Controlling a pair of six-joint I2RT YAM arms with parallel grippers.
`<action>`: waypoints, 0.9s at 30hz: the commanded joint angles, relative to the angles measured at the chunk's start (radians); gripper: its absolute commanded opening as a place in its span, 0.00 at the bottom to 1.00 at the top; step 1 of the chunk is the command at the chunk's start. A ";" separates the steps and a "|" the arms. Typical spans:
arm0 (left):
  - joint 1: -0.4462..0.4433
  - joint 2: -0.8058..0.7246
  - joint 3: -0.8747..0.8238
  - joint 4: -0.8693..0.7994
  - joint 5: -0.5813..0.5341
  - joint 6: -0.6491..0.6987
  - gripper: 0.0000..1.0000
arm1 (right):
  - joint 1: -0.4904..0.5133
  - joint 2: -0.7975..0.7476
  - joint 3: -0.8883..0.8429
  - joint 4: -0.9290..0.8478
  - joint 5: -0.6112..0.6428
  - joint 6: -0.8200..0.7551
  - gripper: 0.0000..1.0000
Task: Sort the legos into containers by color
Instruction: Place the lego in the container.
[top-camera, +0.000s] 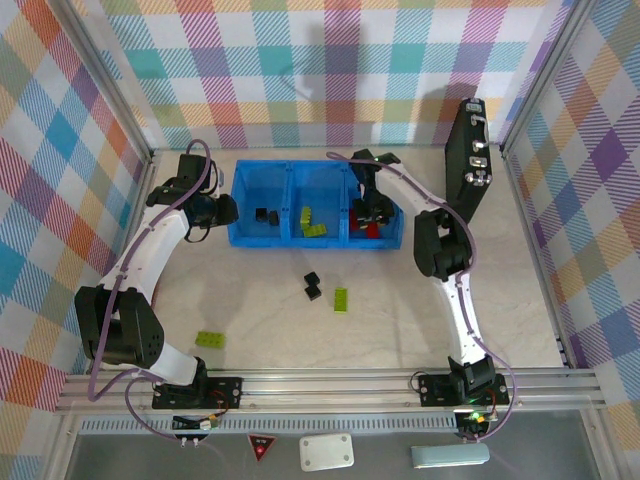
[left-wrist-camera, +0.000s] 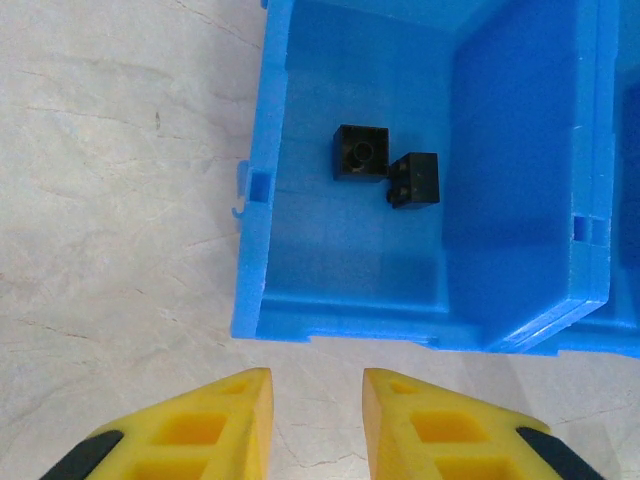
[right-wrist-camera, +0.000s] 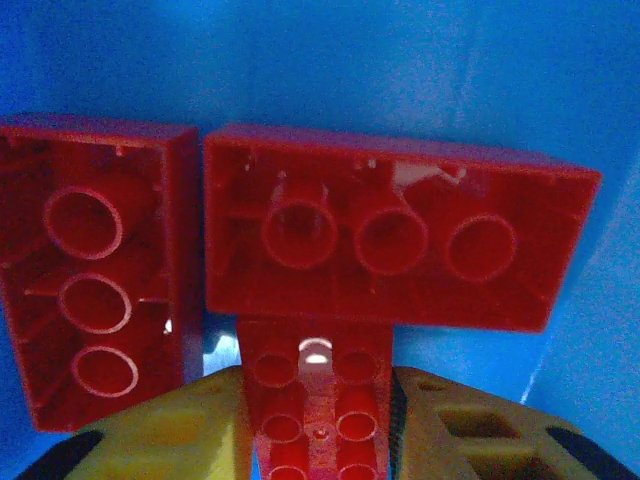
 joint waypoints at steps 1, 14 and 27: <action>0.012 -0.028 -0.009 0.001 0.010 0.019 0.30 | -0.008 0.036 0.063 -0.017 -0.020 -0.004 0.37; 0.012 -0.014 -0.009 0.001 0.012 0.019 0.30 | -0.015 0.103 0.179 -0.013 -0.049 0.034 0.45; 0.012 -0.007 -0.011 0.002 0.011 0.017 0.30 | -0.014 -0.083 0.101 -0.004 -0.112 0.067 0.48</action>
